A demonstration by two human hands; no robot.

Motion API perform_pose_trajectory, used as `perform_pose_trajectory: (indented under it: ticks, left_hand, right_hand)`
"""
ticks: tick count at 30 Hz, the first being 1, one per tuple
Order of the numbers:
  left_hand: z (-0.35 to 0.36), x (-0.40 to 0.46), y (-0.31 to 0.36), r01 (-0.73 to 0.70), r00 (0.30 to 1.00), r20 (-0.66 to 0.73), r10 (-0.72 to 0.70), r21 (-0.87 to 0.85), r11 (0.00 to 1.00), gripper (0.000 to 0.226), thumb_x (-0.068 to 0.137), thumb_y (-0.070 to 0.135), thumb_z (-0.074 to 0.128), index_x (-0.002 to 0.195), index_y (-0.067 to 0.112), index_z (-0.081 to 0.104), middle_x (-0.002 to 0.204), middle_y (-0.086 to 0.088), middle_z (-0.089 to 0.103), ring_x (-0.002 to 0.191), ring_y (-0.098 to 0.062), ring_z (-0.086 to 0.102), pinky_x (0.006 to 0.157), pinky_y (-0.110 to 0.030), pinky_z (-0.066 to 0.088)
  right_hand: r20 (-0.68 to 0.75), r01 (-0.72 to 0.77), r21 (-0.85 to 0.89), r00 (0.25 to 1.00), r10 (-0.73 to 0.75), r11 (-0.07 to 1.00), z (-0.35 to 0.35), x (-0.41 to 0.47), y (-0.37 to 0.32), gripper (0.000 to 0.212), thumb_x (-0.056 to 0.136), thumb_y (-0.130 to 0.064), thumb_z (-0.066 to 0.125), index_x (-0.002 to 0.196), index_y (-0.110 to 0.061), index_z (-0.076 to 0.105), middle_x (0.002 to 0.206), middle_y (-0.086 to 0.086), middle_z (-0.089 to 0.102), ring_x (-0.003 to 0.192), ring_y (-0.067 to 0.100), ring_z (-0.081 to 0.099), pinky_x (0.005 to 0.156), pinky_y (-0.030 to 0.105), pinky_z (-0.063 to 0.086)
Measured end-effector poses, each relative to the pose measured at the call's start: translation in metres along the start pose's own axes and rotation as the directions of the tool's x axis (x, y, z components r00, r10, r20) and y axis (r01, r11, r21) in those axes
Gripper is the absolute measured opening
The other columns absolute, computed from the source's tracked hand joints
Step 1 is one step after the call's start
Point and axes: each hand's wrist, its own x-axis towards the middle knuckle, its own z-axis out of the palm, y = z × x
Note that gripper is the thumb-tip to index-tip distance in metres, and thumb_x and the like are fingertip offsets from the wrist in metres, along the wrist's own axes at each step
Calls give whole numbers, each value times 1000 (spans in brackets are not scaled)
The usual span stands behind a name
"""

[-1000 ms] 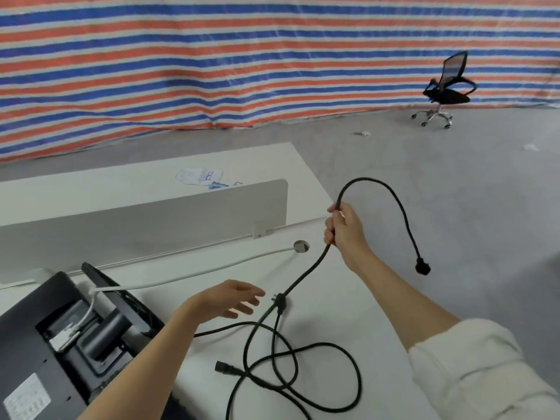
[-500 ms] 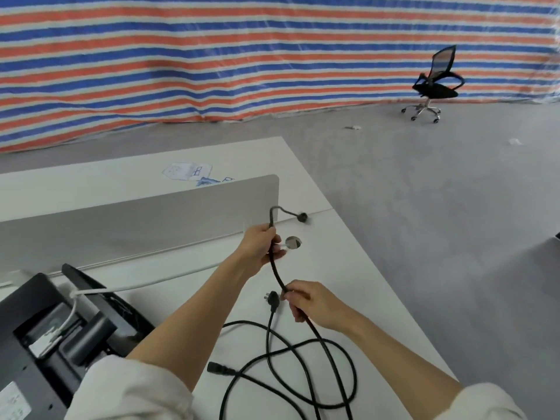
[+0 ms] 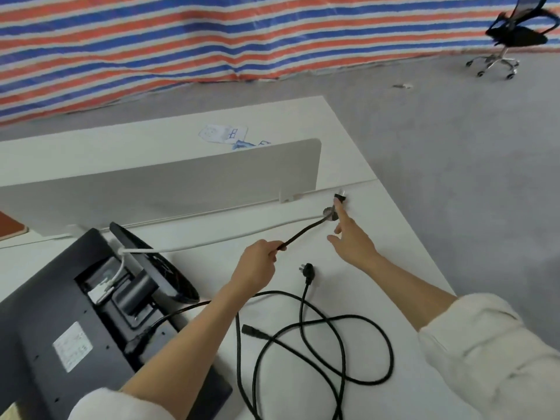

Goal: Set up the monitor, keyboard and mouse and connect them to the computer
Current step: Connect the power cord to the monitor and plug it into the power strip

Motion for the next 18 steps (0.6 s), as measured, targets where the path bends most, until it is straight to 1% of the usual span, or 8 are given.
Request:
perform_pose_trajectory:
  ticks: [1, 2, 4, 5, 8, 10, 13, 18]
  left_hand:
    - [-1, -2, -4, -21, 1000, -5, 21, 14, 1000, 41, 96, -2, 33, 119, 15, 62, 93, -2, 53, 92, -22, 55, 76, -25, 40]
    - [-2, -2, -8, -34, 999, -22, 35, 21, 999, 42, 95, -4, 33, 119, 15, 62, 92, -1, 52, 92, -22, 56, 78, -26, 41]
    - [-4, -3, -12, -68, 994, -82, 69, 11, 998, 43, 93, -6, 35, 119, 14, 63, 90, 0, 51, 86, -20, 54, 75, -24, 40]
    - [-6, -1, -12, -89, 989, -119, 88, -2, 996, 42, 93, -6, 36, 119, 14, 63, 90, 0, 51, 84, -19, 53, 73, -24, 40]
    - [-9, 5, -6, -156, 962, -231, 145, -28, 987, 37, 94, -2, 43, 119, 15, 64, 89, 1, 54, 81, -21, 56, 70, -29, 44]
    - [-10, 14, 4, -176, 935, -324, 148, -59, 983, 27, 96, 9, 48, 115, 15, 66, 88, 0, 55, 77, -20, 55, 66, -30, 44]
    - [-10, 29, 23, -210, 894, -423, 148, -103, 972, 21, 95, 19, 53, 107, 14, 69, 88, -2, 59, 77, -14, 51, 68, -27, 42]
    - [-12, 53, 45, -238, 875, -458, 156, -128, 963, 19, 94, 24, 55, 102, 16, 70, 88, 4, 58, 73, -11, 49, 68, -25, 42]
  right_hand:
    - [19, 28, -54, 999, -27, 998, 3, 7, -4, 66, 96, -24, 49, 149, -34, 10, 134, 8, 44, 108, 22, 55, 85, 33, 42]
    - [22, 46, -113, 999, -44, 993, 6, 14, -8, 56, 97, -29, 47, 146, -31, 22, 132, 7, 46, 106, 22, 55, 86, 34, 44]
    - [-77, 63, -168, 994, -77, 984, 9, 21, -11, 31, 98, -30, 44, 127, -23, 48, 122, 3, 53, 103, 21, 57, 83, 35, 46]
    - [-146, 80, -150, 984, -102, 985, 9, 26, -13, 24, 98, -26, 43, 118, -20, 54, 118, 2, 56, 101, 21, 57, 81, 36, 47]
    - [-300, 141, -33, 943, -144, 989, 3, 28, -14, 21, 97, -11, 40, 107, -12, 58, 111, 2, 59, 95, 25, 57, 77, 37, 46]
    - [-361, 155, 21, 923, -137, 988, -5, 31, -12, 20, 96, -7, 39, 104, -9, 58, 106, 1, 60, 87, 22, 55, 74, 33, 43]
    - [-370, 150, 154, 925, -84, 977, -19, 36, -2, 21, 95, -4, 39, 103, -7, 58, 91, -1, 58, 81, 18, 53, 73, 29, 40]
    - [-390, 119, 175, 920, -42, 977, -39, 42, 14, 22, 99, -14, 40, 104, -9, 61, 76, 0, 57, 73, 22, 53, 67, 32, 42]
